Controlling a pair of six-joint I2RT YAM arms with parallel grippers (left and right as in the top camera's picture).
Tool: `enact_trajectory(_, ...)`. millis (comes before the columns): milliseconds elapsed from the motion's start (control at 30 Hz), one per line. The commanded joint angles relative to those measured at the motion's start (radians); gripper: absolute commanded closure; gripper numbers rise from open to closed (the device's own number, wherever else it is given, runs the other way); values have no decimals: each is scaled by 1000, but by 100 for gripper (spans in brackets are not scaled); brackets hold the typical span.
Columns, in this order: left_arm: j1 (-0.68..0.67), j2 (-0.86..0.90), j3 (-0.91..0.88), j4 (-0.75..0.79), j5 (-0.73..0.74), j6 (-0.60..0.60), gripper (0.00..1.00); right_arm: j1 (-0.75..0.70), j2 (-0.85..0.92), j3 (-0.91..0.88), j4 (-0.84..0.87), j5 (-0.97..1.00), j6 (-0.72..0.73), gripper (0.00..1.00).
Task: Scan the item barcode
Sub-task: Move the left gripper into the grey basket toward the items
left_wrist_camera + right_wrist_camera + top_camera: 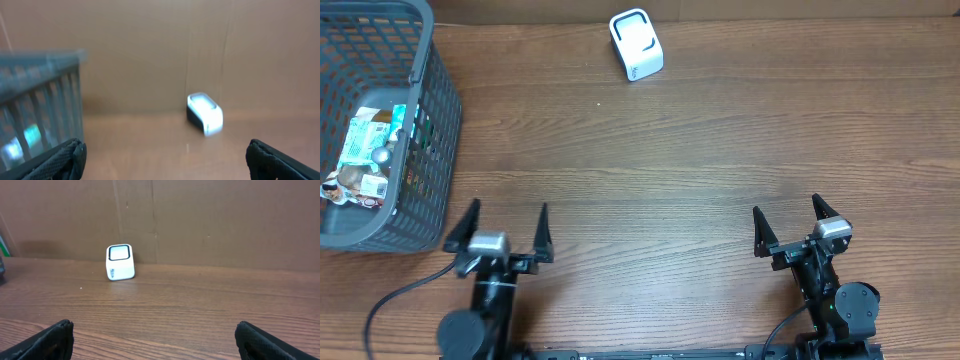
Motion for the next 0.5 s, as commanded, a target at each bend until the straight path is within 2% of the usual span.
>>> enact_trajectory(0,2,-10,152,-7,19,36,0,-6,-9,-11,4,5,-7,0)
enact_trajectory(267,2,67,441,-114,18,37,0,-6,-9,-11,4,5,-7,0)
enact_trajectory(367,2,153,568,-194,14,36,0,-6,-9,-11,4,5,-7,0)
enact_trajectory(467,2,329,789,-352,14,36,0,-6,-9,-11,4,5,-7,0)
